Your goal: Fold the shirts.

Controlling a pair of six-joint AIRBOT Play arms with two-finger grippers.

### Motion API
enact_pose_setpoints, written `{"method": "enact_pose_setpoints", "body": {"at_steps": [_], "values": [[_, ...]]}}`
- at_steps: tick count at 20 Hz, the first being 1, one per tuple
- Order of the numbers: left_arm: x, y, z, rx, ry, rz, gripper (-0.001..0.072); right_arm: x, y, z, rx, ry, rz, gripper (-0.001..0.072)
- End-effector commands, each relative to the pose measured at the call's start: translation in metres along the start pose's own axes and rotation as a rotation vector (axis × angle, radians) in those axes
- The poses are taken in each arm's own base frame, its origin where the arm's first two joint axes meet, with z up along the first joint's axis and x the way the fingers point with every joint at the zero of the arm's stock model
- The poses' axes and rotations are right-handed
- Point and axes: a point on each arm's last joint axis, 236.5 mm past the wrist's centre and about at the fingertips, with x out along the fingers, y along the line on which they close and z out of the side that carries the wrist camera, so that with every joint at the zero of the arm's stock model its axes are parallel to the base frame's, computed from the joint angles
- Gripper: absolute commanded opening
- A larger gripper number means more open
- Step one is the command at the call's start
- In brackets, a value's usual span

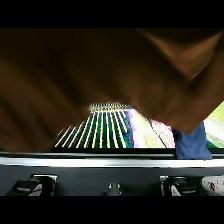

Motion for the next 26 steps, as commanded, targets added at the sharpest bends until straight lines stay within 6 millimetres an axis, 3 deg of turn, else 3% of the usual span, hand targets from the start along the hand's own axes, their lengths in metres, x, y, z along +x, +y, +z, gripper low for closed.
{"method": "enact_pose_setpoints", "body": {"at_steps": [1,4,8,10,13,14,15,16,17,18,19,20,22,24,26], "values": [[0.055,0.028,-0.075,0.104,0.176,0.078,0.0025,0.035,-0.046,-0.112,0.083,0.477,-0.121,0.0023],[0.102,0.041,-0.21,0.087,0.496,0.079,0.0026,0.089,-0.071,-0.214,0.188,0.803,-0.114,0.0023],[0.133,0.053,-0.384,0.046,0.82,0.071,0.0028,0.182,-0.103,-0.319,0.338,0.892,-0.145,0.0023],[0.123,0.04,-0.463,-0.053,0.998,0.036,0.0029,0.21,-0.104,-0.366,0.441,0.956,-0.153,0.0024],[0.08,0.007,-0.556,-0.208,1.29,-0.015,0.0029,0.231,-0.09,-0.416,0.562,1.037,-0.114,0.0024],[0.064,0.001,-0.574,-0.226,1.373,-0.016,0.0031,0.236,-0.088,-0.422,0.587,1.037,-0.107,0.0024],[0.048,-0.004,-0.588,-0.235,1.45,-0.02,0.0086,0.237,-0.088,-0.42,0.584,1.032,-0.106,0.0025],[0.035,-0.005,-0.593,-0.236,1.51,-0.026,0.0237,0.237,-0.091,-0.413,0.565,1.024,-0.102,0.0069],[0.021,-0.002,-0.592,-0.237,1.57,-0.024,0.0455,0.233,-0.095,-0.401,0.55,1.016,-0.098,0.029],[0.003,0.003,-0.588,-0.232,1.639,-0.034,0.0554,0.225,-0.097,-0.387,0.524,1.019,-0.079,0.055],[-0.021,0.011,-0.581,-0.233,1.737,-0.042,0.0552,0.212,-0.103,-0.375,0.474,1.037,-0.046,0.0623],[-0.044,0.019,-0.575,-0.257,1.824,-0.028,0.055,0.194,-0.116,-0.371,0.462,1.075,-0.059,0.0618],[-0.083,0.03,-0.571,-0.327,1.909,0.022,0.0482,0.144,-0.144,-0.385,0.527,1.226,-0.115,0.0586],[-0.122,0.017,-0.582,-0.436,1.919,0.042,0.0482,0.113,-0.153,-0.41,0.615,1.302,-0.144,0.0543],[-0.163,-0.006,-0.601,-0.54,1.92,0.055,0.0482,0.097,-0.149,-0.435,0.641,1.33,-0.154,0.0532]]}}
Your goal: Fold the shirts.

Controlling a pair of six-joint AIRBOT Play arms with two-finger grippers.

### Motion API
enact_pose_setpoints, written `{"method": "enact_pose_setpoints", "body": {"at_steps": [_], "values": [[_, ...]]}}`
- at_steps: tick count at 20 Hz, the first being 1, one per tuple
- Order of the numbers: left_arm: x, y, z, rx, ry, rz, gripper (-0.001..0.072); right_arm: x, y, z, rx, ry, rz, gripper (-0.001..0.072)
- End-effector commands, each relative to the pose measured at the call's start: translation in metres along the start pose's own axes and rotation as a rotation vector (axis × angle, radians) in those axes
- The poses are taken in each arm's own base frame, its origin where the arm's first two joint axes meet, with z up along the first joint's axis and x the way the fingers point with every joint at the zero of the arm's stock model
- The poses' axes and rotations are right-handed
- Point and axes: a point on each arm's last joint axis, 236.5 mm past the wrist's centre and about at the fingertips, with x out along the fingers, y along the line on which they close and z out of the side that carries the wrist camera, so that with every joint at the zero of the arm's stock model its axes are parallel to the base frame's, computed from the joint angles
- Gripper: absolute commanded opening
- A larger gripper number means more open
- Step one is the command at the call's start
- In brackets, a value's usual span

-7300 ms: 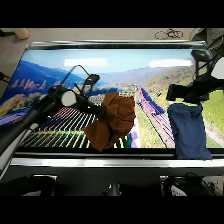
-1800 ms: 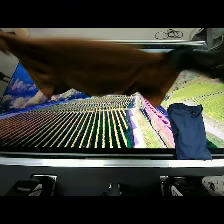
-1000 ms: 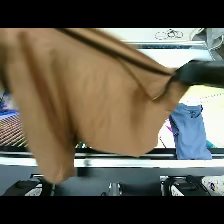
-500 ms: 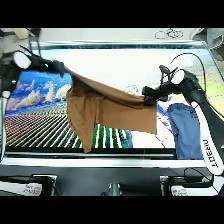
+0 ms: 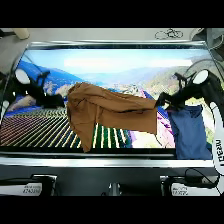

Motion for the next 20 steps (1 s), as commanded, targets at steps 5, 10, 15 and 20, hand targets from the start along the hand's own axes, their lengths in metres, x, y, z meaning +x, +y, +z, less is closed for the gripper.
{"method": "enact_pose_setpoints", "body": {"at_steps": [5,10,15,20], "values": [[0.091,-0.016,-0.078,-0.249,0.026,-0.21,0.0482,0.035,-0.035,-0.063,0.063,0.151,-0.002,0.0532],[0.098,-0.012,-0.065,-0.275,-0.018,-0.21,0.0479,0.037,-0.042,-0.065,0.058,0.157,-0.029,0.0541],[0.104,-0.01,-0.058,-0.276,-0.044,-0.198,0.0079,0.062,-0.056,-0.082,0.102,0.177,-0.042,0.0572],[0.09,-0.016,-0.057,-0.192,-0.068,-0.208,0.0028,0.087,-0.05,-0.079,0.163,0.118,0.022,0.0567]]}}
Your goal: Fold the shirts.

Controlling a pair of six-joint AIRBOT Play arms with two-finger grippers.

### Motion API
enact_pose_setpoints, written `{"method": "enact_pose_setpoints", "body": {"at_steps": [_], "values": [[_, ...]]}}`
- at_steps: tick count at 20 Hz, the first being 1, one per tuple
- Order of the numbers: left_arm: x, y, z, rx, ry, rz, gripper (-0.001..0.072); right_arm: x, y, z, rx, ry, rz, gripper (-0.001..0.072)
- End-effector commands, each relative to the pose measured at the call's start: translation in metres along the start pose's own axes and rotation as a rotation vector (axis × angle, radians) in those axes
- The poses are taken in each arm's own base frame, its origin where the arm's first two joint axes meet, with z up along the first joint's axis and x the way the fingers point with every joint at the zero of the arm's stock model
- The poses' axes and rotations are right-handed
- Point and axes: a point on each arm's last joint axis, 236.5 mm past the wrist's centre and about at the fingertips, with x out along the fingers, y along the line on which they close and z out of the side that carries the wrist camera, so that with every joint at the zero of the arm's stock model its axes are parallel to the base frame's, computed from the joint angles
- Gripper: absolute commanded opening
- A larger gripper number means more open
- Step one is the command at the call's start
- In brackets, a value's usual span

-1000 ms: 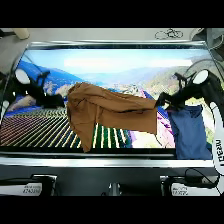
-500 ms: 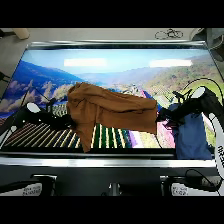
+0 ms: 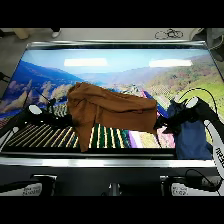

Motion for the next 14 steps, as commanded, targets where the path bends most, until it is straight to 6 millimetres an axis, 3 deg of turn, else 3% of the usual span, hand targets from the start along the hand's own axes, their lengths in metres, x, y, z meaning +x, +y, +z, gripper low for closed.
{"method": "enact_pose_setpoints", "body": {"at_steps": [1,2,3,4,5,6,7,8,10,11,12,13,14], "values": [[-0.013,-0.009,0.002,0.059,-0.031,-0.014,0.0028,0.017,0.01,0.007,0.053,-0.043,0.074,0.0549],[-0.02,-0.014,0.005,0.071,-0.055,-0.02,0.0028,0.022,0.014,0.009,0.048,-0.043,0.088,0.0522],[-0.028,-0.019,0.007,0.089,-0.078,-0.027,0.0028,0.026,0.02,0.013,0.036,-0.052,0.094,0.0422],[-0.038,-0.026,0.011,0.12,-0.106,-0.035,0.0027,0.028,0.026,0.018,0.024,-0.078,0.094,0.0201],[-0.051,-0.036,0.016,0.146,-0.142,-0.046,0.0027,0.025,0.033,0.023,0.003,-0.094,0.095,0.0027],[-0.074,-0.048,0.027,0.188,-0.204,-0.05,0.0026,0.011,0.043,0.028,-0.025,-0.105,0.114,0.0023],[-0.106,-0.063,0.042,0.248,-0.291,-0.045,0.0025,-0.017,0.058,0.04,-0.09,-0.163,0.128,0.0022],[-0.152,-0.084,0.057,0.326,-0.411,-0.035,0.0025,-0.056,0.075,0.054,-0.172,-0.261,0.127,0.0022],[-0.279,-0.141,0.075,0.485,-0.726,-0.03,0.0025,-0.184,0.123,0.077,-0.366,-0.593,0.092,0.0022],[-0.354,-0.173,0.068,0.558,-0.905,-0.042,0.0026,-0.27,0.151,0.071,-0.455,-0.818,0.061,0.0022],[-0.438,-0.204,0.048,0.627,-1.112,-0.052,0.0026,-0.358,0.176,0.046,-0.534,-1.059,0.026,0.0023],[-0.516,-0.227,0.015,0.682,-1.317,-0.056,0.0026,-0.436,0.193,0.007,-0.591,-1.282,-0.018,0.0023],[-0.577,-0.241,-0.023,0.724,-1.486,-0.055,0.0026,-0.499,0.2,-0.039,-0.626,-1.478,-0.078,0.0023]]}}
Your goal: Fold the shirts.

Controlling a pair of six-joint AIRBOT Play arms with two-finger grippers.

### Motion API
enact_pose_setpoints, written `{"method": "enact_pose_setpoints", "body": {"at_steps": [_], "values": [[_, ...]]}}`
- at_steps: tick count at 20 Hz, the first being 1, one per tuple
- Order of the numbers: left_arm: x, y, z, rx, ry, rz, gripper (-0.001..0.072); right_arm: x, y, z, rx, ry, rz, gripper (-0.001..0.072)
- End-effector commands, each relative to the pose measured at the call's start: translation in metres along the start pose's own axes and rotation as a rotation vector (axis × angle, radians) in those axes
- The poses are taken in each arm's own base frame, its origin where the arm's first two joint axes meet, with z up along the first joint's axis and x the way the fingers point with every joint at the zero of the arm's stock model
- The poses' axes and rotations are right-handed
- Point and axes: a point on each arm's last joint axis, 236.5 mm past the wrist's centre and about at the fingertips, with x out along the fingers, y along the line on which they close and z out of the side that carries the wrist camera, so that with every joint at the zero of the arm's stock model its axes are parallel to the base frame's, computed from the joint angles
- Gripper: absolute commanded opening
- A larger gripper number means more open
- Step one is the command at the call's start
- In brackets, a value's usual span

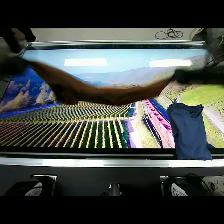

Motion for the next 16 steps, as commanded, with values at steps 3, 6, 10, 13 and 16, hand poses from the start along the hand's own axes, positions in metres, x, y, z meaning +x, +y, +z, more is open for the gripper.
{"method": "enact_pose_setpoints", "body": {"at_steps": [3,6,10,13,16], "values": [[-0.264,-0.086,0.167,0.212,-0.696,0.055,0.0026,-0.32,0.077,0.116,-0.251,-0.793,-0.246,0.0023],[-0.283,-0.092,0.161,0.221,-0.714,0.054,0.0026,-0.329,0.081,0.088,-0.245,-0.728,-0.25,0.0023],[-0.249,-0.073,0.147,0.218,-0.584,0.101,0.0026,-0.301,0.07,0.07,-0.226,-0.588,-0.253,0.0023],[-0.2,-0.036,0.123,0.209,-0.389,0.193,0.0027,-0.25,0.035,0.051,-0.187,-0.368,-0.311,0.0023],[-0.115,0.028,0.065,0.17,-0.044,0.313,0.0028,-0.142,-0.008,0.006,-0.098,0.034,-0.283,0.0023]]}}
